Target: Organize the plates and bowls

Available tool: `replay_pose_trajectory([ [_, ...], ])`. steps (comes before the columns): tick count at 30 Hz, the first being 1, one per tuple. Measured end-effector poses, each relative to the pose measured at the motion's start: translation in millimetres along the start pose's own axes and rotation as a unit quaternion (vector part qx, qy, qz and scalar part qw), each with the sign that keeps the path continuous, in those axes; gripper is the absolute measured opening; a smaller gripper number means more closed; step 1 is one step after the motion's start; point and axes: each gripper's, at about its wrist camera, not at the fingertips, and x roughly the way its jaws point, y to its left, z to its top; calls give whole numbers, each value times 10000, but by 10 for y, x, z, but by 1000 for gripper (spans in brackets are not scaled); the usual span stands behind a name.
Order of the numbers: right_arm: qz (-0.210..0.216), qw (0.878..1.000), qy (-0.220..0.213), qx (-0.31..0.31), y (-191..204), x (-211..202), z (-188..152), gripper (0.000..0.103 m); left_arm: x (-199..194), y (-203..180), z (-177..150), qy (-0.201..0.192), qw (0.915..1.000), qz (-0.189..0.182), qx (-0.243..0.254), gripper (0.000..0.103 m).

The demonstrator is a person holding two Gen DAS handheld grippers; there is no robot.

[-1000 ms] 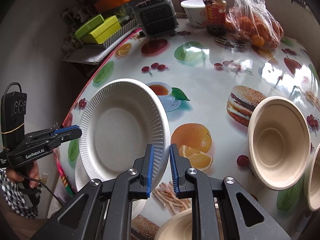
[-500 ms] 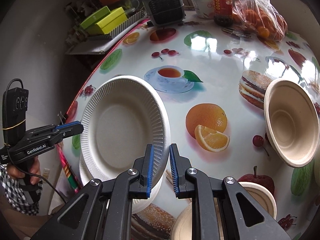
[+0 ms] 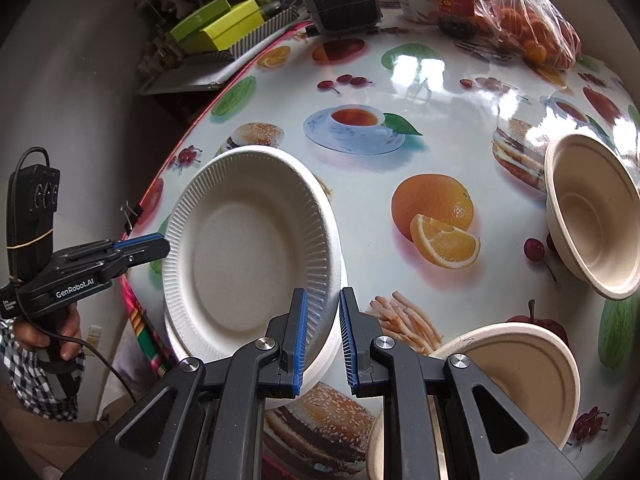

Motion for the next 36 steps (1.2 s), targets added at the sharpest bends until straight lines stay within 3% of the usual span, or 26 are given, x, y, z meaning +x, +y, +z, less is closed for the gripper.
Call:
replay_pose_trajectory([
  [36, -199, 9997, 129, -58, 87, 179, -172, 18, 77, -4, -161, 2, 9995, 253, 182, 15],
])
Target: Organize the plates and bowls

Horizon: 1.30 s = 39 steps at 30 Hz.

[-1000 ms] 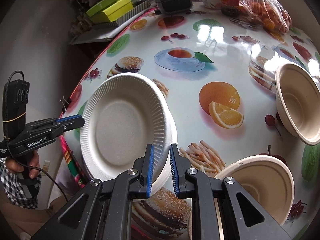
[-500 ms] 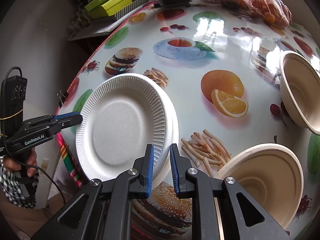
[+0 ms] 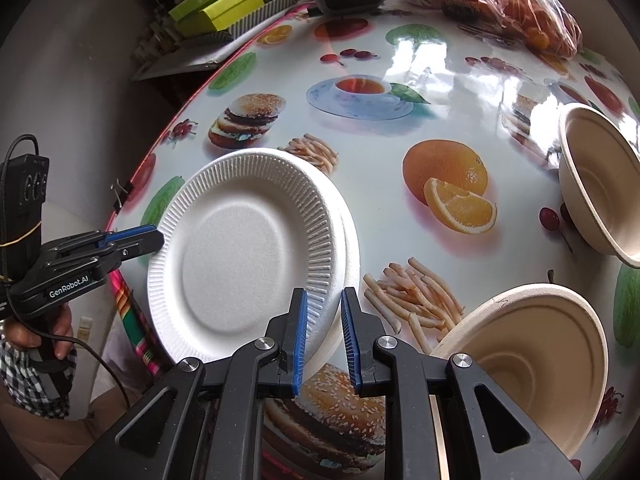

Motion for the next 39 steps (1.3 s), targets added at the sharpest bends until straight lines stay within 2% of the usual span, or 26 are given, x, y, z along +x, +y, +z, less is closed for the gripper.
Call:
replay_pose_trajectory([
  [8, -126, 9999, -27, -55, 33, 10, -5, 19, -13, -18, -15, -45, 9999, 84, 82, 16],
  [16, -386, 9987, -100, -304, 126, 9, -26, 24, -26, -65, -8, -163, 9991, 309, 225, 16],
  [25, -505, 9980, -141, -355, 159, 11, -25, 30, -26, -63, -21, -181, 9988, 379, 253, 16],
  [31, -539, 9977, -168, -368, 162, 1, -28, 30, -21, -57, -28, -196, 9987, 402, 262, 16],
  [39, -549, 9976, -286, -315, 175, -38, -46, 38, -43, -59, -27, -262, 9983, 417, 300, 25],
])
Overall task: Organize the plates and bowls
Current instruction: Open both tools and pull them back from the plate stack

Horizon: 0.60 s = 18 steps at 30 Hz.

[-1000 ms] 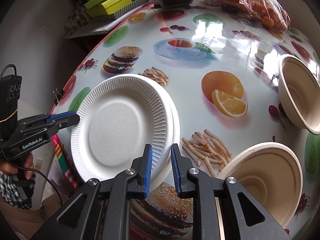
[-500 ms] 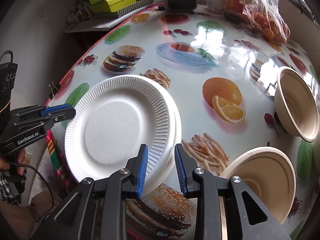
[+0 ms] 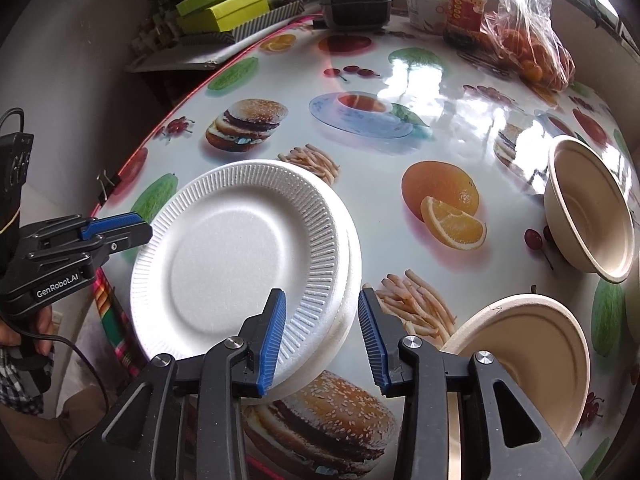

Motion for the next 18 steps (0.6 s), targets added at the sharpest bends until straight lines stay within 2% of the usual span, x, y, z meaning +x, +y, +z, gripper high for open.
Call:
replay_pose_trajectory([
  [3, -34, 10000, -45, 21, -4, -17, -2, 40, -18, -23, -1, -39, 10000, 32, 43, 32],
  [6, -19, 9999, -95, 64, -17, -42, -3, 43, -41, -51, -4, -91, 9999, 32, 104, 35],
  [18, -210, 9986, -485, 97, 2, -214, -34, 51, -170, -192, 44, -409, 9987, 130, 286, 36],
])
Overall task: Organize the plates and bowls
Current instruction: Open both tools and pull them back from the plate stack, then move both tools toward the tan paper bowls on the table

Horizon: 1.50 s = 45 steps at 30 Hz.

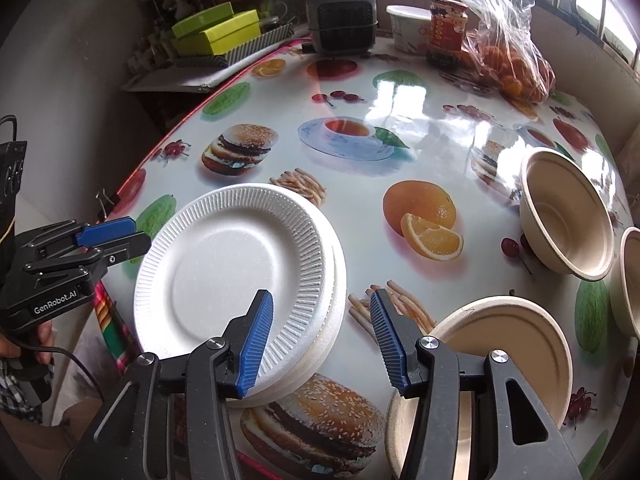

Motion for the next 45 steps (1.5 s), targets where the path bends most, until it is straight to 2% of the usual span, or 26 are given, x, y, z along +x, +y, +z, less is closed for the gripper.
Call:
replay_pose_trajectory([
  [16, -671, 9910, -1098, 379, -27, -334, -74, 66, -193, -331, 163, -887, 9954, 191, 318, 36],
  [25, -1126, 9804, -1456, 698, -183, -510, -223, 67, -196, -557, 232, -1188, 9912, 147, 558, 36],
  [27, -1296, 9774, -1491, 756, -222, -544, -254, 68, -190, -616, 246, -1216, 9907, 75, 613, 36],
  [40, -1663, 9593, -1892, 1276, -509, -879, -485, 68, -195, -921, 325, -1253, 9875, -524, 804, 36],
  [45, -1754, 9558, -1880, 1427, -620, -941, -605, 69, -140, -1125, 336, -1082, 9863, -768, 976, 36],
])
